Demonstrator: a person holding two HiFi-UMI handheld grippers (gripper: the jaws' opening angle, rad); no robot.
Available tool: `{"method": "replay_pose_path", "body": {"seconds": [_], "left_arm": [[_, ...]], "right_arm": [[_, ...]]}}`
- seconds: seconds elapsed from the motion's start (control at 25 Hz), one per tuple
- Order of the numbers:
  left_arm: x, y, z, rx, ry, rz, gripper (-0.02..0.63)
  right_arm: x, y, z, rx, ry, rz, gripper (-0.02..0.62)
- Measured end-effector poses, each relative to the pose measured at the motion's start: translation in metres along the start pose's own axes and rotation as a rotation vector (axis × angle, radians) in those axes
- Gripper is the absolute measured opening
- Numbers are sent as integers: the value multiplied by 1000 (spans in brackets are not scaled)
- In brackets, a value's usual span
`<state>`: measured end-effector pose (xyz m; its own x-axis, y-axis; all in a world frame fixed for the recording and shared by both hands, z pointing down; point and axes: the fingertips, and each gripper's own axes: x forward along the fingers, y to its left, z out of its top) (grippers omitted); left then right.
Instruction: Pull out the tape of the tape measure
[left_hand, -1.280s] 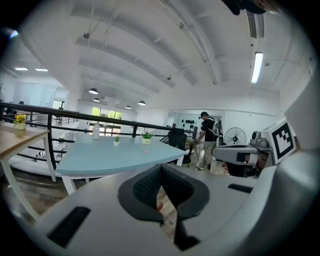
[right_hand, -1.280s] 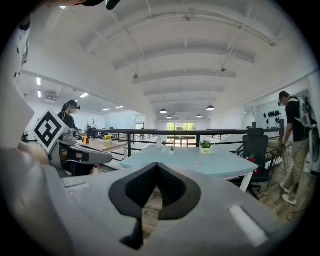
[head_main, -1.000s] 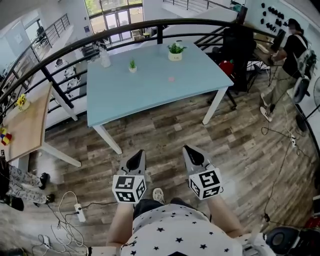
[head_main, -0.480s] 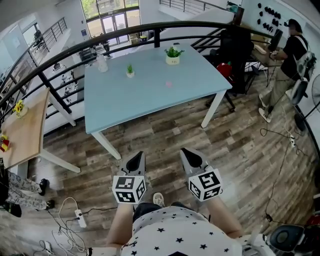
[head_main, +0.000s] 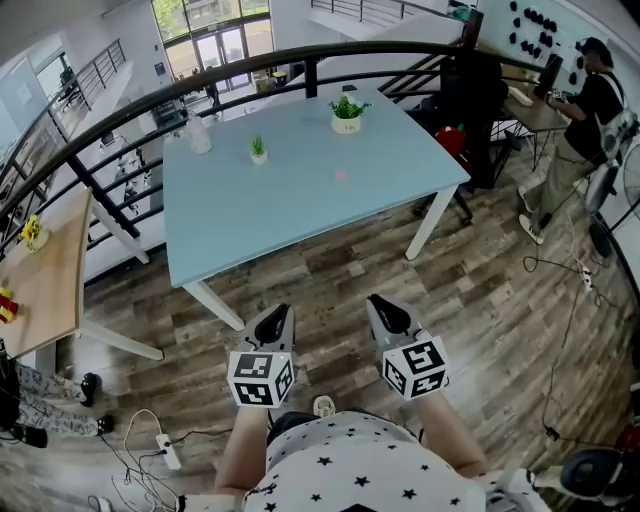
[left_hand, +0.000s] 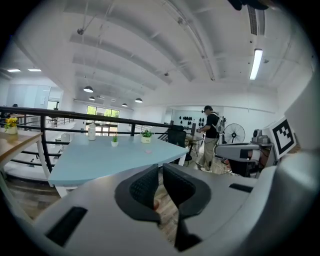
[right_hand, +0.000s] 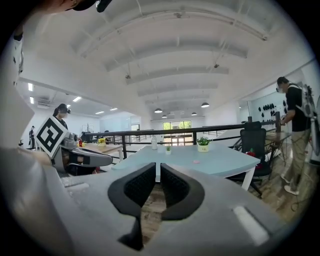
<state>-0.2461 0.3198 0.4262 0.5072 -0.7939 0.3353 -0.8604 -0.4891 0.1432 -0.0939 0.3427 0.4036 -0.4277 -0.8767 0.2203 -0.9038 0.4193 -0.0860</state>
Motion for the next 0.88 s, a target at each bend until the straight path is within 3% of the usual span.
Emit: {"method": "replay_pose_path", "body": {"seconds": [0.36,0.88], "left_arm": [[29,21,12,19,5,-45,67],[54,40,18,2,18,-92,171]], "right_arm": [[39,-9,3,-12,13,-24,42],[70,-10,5,-13,50,-28,183]]}}
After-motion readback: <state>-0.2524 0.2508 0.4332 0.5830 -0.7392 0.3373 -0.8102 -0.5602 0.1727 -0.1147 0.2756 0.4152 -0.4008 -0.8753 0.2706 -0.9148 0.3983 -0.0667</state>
